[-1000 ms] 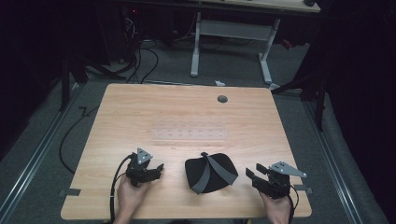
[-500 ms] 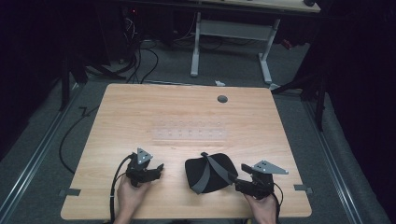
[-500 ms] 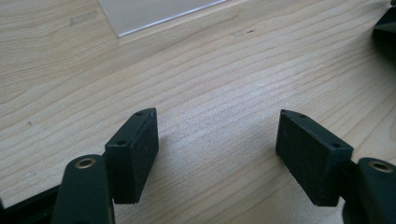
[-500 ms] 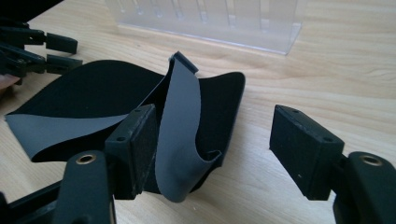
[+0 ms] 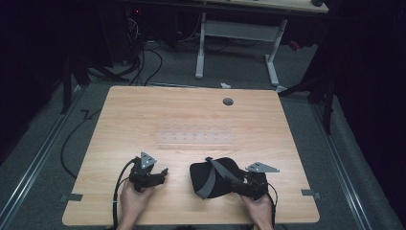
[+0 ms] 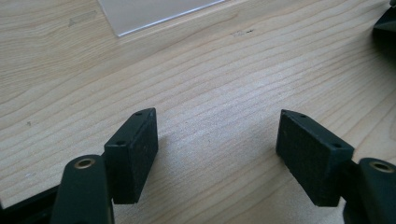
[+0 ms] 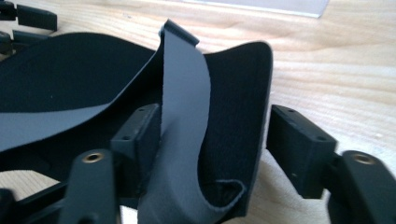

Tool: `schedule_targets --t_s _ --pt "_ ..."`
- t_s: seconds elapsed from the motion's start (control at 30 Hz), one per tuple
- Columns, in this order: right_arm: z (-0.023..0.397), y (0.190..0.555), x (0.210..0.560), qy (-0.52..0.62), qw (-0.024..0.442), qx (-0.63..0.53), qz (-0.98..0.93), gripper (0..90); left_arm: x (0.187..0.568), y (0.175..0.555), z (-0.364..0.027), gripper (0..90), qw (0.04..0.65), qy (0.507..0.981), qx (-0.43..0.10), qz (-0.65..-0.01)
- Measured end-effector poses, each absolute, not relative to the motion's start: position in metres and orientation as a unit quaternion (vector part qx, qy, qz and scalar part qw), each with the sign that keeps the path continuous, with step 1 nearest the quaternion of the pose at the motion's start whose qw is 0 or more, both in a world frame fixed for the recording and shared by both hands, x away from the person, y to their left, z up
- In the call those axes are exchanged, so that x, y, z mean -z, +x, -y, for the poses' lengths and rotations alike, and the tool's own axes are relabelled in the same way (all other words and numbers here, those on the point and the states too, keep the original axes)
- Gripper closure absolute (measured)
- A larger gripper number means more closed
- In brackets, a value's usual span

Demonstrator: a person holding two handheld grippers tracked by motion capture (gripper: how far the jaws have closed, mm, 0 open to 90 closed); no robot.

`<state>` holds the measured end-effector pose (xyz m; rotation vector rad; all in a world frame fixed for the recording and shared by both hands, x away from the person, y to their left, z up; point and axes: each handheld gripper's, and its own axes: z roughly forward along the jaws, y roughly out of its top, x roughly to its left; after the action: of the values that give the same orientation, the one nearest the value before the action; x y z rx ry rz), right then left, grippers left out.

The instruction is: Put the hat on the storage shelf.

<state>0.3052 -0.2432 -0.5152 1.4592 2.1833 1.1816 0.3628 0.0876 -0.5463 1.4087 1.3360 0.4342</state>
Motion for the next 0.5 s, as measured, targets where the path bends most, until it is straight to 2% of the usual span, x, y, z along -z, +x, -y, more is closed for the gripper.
schedule_targets --t_s 0.23,0.5 --pt "0.243 0.3011 0.5231 0.499 0.12 -0.416 -0.751 49.2 0.5464 0.3627 -0.0876 30.0 0.544 0.594 -0.183 -0.563" --pt "0.243 0.3006 0.5244 0.485 0.096 -0.433 -0.754 66.9 0.5464 0.3626 -0.0876 29.9 0.544 0.594 -0.183 -0.563"
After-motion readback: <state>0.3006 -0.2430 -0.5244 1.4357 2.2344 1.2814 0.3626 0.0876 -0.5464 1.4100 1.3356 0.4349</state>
